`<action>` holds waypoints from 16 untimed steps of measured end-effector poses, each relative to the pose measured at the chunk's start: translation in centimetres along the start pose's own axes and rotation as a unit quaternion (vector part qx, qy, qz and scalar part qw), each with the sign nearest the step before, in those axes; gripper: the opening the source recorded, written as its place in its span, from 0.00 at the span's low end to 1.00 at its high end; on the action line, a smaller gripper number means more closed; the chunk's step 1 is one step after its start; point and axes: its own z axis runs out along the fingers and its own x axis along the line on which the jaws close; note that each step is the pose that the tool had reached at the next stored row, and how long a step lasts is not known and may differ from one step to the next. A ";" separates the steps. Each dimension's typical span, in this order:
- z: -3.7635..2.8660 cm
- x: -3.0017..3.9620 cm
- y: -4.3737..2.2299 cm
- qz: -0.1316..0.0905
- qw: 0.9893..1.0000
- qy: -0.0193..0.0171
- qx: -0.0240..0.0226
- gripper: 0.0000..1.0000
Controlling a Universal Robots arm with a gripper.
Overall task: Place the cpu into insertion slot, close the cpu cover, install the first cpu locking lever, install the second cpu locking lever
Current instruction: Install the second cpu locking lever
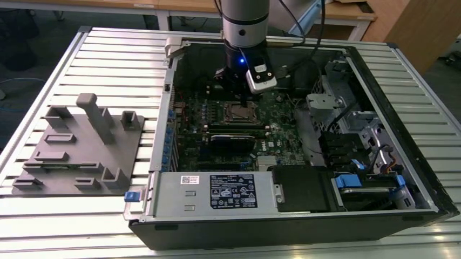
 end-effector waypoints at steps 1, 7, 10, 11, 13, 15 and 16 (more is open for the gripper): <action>0.00 -0.03 -0.15 0.000 1.000 0.000 0.000 0.10; -0.02 -0.28 -1.24 0.000 1.000 0.000 -0.001 0.10; -0.02 -0.32 -1.46 0.000 1.000 0.000 -0.001 0.10; -0.02 -0.32 -1.46 0.000 1.000 0.000 -0.001 0.10; -0.02 -0.33 -1.46 0.000 1.000 0.000 0.000 0.10; 0.01 -0.33 -1.46 0.000 1.000 0.002 0.000 0.10; 0.03 -0.33 -1.46 0.000 1.000 0.004 0.001 0.10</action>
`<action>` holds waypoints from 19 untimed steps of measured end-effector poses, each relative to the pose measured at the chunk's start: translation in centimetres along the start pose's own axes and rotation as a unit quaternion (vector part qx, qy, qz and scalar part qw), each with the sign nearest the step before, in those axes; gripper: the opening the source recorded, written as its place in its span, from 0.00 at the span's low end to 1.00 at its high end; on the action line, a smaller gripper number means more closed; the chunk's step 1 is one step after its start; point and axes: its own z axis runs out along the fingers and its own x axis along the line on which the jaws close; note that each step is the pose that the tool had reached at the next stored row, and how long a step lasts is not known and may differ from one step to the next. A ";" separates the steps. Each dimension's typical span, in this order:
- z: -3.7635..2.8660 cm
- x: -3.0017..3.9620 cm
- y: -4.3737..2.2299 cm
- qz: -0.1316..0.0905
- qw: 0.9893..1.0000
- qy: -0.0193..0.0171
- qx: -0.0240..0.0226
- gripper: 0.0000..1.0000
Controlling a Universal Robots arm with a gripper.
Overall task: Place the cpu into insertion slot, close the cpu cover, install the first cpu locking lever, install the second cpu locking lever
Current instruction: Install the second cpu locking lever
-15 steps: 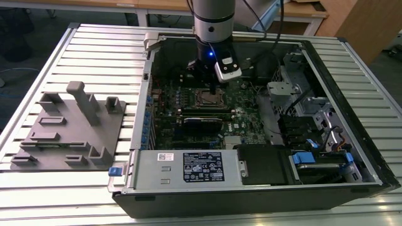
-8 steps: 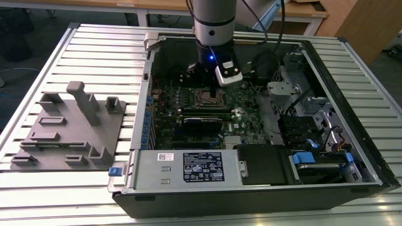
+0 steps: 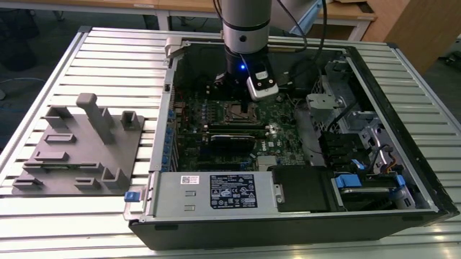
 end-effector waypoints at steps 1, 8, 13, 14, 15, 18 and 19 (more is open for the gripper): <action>0.03 0.00 0.00 0.000 1.000 0.004 0.001 0.10; 0.15 -0.05 0.01 0.000 1.000 0.021 0.008 0.10; 0.15 -0.12 -0.30 -0.002 1.000 0.021 0.007 0.10; 0.15 -0.14 -0.41 -0.002 1.000 0.021 0.007 0.10; 0.15 -0.15 -0.51 -0.003 1.000 0.021 0.007 0.10; 0.15 -0.11 -0.64 -0.008 1.000 0.021 0.007 0.10; 0.16 -0.09 -0.65 -0.010 1.000 0.021 0.008 0.10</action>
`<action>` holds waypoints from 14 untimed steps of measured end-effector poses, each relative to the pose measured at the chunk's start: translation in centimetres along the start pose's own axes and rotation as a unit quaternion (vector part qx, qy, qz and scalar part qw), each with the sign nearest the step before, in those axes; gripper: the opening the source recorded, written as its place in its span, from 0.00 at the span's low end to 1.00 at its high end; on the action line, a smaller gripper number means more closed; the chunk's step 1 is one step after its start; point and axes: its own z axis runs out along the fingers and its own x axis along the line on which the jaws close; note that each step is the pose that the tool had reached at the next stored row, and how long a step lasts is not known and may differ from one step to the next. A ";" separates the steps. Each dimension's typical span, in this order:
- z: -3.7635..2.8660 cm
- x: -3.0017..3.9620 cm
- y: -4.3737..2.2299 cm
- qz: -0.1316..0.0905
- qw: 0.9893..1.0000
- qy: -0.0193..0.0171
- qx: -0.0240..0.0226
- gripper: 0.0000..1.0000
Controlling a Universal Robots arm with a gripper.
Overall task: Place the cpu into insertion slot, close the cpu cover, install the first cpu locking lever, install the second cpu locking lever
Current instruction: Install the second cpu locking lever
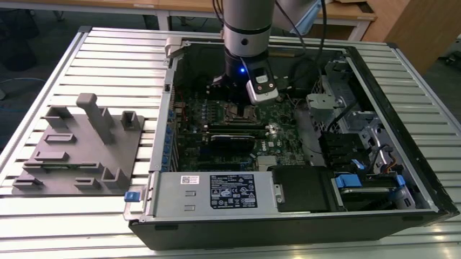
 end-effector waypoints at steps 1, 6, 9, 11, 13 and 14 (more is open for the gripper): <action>0.02 0.01 -0.01 -0.003 1.000 0.000 0.000 0.10; 0.16 0.13 -0.04 -0.017 1.000 -0.001 0.003 0.10; 0.44 0.35 -0.11 -0.022 1.000 0.000 0.003 0.10; 0.63 0.50 -0.16 -0.025 1.000 0.000 0.003 0.10; 0.79 0.65 -0.22 -0.027 1.000 0.000 0.003 0.10; 0.87 0.74 -0.24 -0.028 1.000 0.000 0.002 0.10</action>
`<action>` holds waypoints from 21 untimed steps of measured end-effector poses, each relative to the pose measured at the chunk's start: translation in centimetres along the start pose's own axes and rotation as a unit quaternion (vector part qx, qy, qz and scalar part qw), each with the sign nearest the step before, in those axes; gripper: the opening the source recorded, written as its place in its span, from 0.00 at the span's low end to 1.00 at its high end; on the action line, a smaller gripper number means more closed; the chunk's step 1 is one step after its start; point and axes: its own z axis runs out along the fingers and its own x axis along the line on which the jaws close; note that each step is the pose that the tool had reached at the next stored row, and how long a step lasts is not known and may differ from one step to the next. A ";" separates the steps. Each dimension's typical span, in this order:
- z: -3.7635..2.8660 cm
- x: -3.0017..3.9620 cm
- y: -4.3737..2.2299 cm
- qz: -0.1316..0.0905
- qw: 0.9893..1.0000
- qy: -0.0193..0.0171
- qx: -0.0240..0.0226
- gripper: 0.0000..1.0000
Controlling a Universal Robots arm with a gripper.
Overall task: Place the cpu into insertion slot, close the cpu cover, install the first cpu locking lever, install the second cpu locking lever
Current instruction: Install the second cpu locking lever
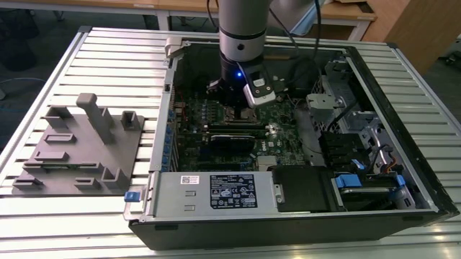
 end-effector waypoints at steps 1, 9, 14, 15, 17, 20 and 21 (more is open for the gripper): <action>0.07 0.11 -0.02 -0.001 1.000 0.000 0.000 0.10; 0.58 0.81 -0.19 -0.007 1.000 0.000 0.000 0.10; 0.70 0.85 -0.20 -0.007 1.000 0.000 0.000 0.10; 0.75 0.85 -0.20 -0.007 1.000 0.000 0.000 0.10; 0.85 0.90 -0.21 -0.007 1.000 0.000 0.000 0.10; 1.00 1.20 -0.26 -0.007 1.000 0.000 0.000 0.10; 1.06 1.31 -0.28 -0.007 1.000 0.000 0.000 0.10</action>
